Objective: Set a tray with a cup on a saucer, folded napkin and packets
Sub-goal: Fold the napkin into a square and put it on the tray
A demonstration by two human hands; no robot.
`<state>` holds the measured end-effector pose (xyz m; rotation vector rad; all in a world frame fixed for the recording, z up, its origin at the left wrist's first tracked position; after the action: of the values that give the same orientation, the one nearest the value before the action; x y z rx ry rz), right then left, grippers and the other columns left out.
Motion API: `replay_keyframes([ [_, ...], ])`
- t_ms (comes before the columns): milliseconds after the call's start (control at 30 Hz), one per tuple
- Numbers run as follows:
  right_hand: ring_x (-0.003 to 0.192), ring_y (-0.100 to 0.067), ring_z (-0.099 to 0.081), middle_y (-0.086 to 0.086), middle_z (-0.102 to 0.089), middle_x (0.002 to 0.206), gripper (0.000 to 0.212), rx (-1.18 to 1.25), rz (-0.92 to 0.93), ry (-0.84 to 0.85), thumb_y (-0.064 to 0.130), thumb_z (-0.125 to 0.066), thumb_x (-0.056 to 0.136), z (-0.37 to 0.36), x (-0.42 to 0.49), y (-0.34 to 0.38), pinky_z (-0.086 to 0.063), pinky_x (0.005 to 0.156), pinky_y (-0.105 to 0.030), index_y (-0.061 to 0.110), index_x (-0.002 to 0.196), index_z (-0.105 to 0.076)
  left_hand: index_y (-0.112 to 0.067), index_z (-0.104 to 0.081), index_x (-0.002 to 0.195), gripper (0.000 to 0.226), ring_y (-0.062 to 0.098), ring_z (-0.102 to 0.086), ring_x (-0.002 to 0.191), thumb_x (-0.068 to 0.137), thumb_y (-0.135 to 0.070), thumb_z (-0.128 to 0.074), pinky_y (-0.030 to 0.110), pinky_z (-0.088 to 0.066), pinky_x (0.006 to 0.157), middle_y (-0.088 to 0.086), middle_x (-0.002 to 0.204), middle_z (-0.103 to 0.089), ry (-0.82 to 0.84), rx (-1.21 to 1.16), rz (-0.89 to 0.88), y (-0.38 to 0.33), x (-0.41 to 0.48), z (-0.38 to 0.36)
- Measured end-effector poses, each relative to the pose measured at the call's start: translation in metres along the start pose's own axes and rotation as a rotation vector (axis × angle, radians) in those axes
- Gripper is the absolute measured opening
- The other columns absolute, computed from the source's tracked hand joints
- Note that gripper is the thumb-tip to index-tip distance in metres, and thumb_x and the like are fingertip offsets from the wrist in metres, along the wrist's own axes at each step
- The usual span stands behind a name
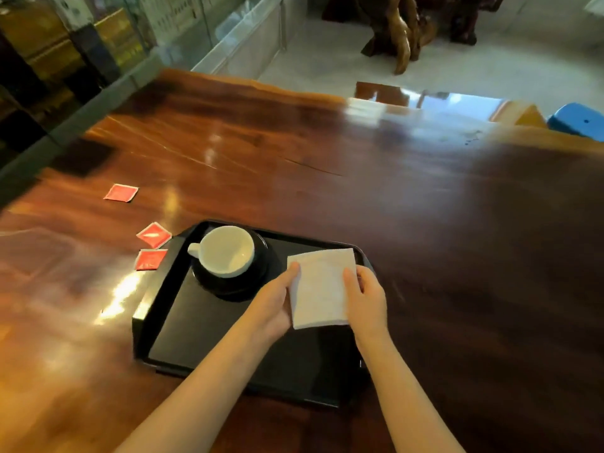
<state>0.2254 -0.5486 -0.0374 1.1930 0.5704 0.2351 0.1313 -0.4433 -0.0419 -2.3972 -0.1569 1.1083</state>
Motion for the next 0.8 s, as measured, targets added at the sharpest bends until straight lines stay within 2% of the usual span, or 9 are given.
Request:
replay_keyframes([
  [67,0.080,-0.009,-0.059,0.007,-0.059,0.089,0.015,0.027,-0.065,-0.098,0.034,-0.042,0.097,-0.024,0.002,-0.009,-0.042,0.060,-0.019,0.027,0.099,-0.055,-0.015,-0.060,0.110,0.029,0.024,-0.070,0.093,0.092,-0.035,-0.049,0.037,-0.059,0.065,0.010,0.106,-0.072,0.012,0.031,0.020,-0.008,0.004,0.020],
  [133,0.077,-0.008,-0.059,0.008,-0.059,0.087,0.016,0.047,-0.101,-0.180,0.033,-0.042,0.097,-0.039,0.004,-0.020,-0.041,0.057,-0.016,0.025,0.100,-0.055,-0.017,-0.056,0.116,0.029,0.021,-0.068,0.099,0.091,-0.032,-0.053,0.035,-0.058,0.070,0.007,0.113,-0.069,0.005,0.221,-0.022,-0.010,0.007,0.036],
  [200,0.077,-0.007,-0.058,0.009,-0.058,0.087,0.016,0.032,-0.107,-0.225,0.035,-0.041,0.097,-0.047,0.006,-0.027,-0.041,0.056,-0.015,0.026,0.101,-0.054,-0.021,-0.052,0.120,0.031,0.015,-0.067,0.097,0.089,-0.023,-0.057,0.027,-0.057,0.067,0.000,0.112,-0.066,-0.020,0.401,-0.101,-0.006,0.010,0.047],
  [267,0.081,-0.006,-0.058,0.011,-0.058,0.091,0.018,0.009,-0.122,-0.218,0.037,-0.040,0.097,-0.051,0.009,-0.034,-0.042,0.059,-0.016,0.028,0.106,-0.053,-0.025,-0.051,0.119,0.032,0.010,-0.065,0.095,0.089,-0.017,-0.057,0.021,-0.055,0.065,-0.008,0.108,-0.064,-0.081,0.504,-0.203,-0.005,0.013,0.051],
  [333,0.085,-0.005,-0.057,0.014,-0.057,0.095,0.025,-0.013,-0.154,-0.171,0.037,-0.039,0.097,-0.053,0.011,-0.040,-0.044,0.062,-0.017,0.027,0.116,-0.052,-0.026,-0.048,0.126,0.038,0.006,-0.058,0.098,0.090,-0.015,-0.056,0.020,-0.051,0.075,-0.016,0.109,-0.059,-0.177,0.646,-0.316,-0.009,0.019,0.052],
  [467,0.096,-0.003,-0.055,0.008,-0.055,0.122,0.042,-0.059,-0.170,-0.053,0.027,-0.048,0.095,-0.047,0.014,-0.045,-0.046,0.071,-0.014,0.023,0.136,-0.042,-0.023,-0.043,0.133,0.045,0.011,-0.050,0.114,0.090,-0.014,-0.055,0.026,-0.043,0.090,-0.003,0.130,-0.053,-0.262,0.751,-0.384,-0.014,0.034,0.050],
  [567,0.115,-0.012,-0.052,0.002,-0.051,0.134,0.049,-0.118,-0.160,-0.050,0.017,-0.052,0.092,-0.046,0.017,-0.045,-0.050,0.090,-0.029,0.020,0.140,-0.038,-0.021,-0.026,0.144,0.063,0.021,-0.035,0.134,0.089,-0.017,-0.057,0.038,-0.034,0.107,0.002,0.148,-0.036,-0.285,0.922,-0.337,-0.014,0.049,0.047],
  [633,0.118,-0.017,-0.050,-0.002,-0.052,0.133,0.049,-0.168,-0.137,-0.062,0.014,-0.051,0.091,-0.048,0.020,-0.044,-0.049,0.095,-0.036,0.019,0.138,-0.039,-0.019,-0.021,0.145,0.071,0.023,-0.030,0.137,0.086,-0.015,-0.060,0.039,-0.031,0.109,0.004,0.150,-0.030,-0.258,1.043,-0.346,-0.013,0.056,0.043],
  [800,0.101,-0.014,-0.052,-0.005,-0.050,0.122,0.044,-0.322,-0.088,-0.103,0.013,-0.049,0.089,-0.052,0.025,-0.051,-0.049,0.076,-0.026,0.017,0.133,-0.042,-0.013,-0.032,0.130,0.055,0.024,-0.033,0.126,0.083,-0.011,-0.062,0.030,-0.033,0.097,0.006,0.137,-0.038,-0.219,1.257,-0.464,-0.003,0.055,0.041],
])
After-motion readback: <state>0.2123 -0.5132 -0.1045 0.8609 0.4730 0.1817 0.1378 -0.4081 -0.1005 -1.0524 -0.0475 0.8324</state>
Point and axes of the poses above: each hand's wrist, its own x-axis towards the middle knuckle, its own z-axis out of the back of the hand, y = z × x, the point moved 4 cm from there along x, towards the middle knuckle
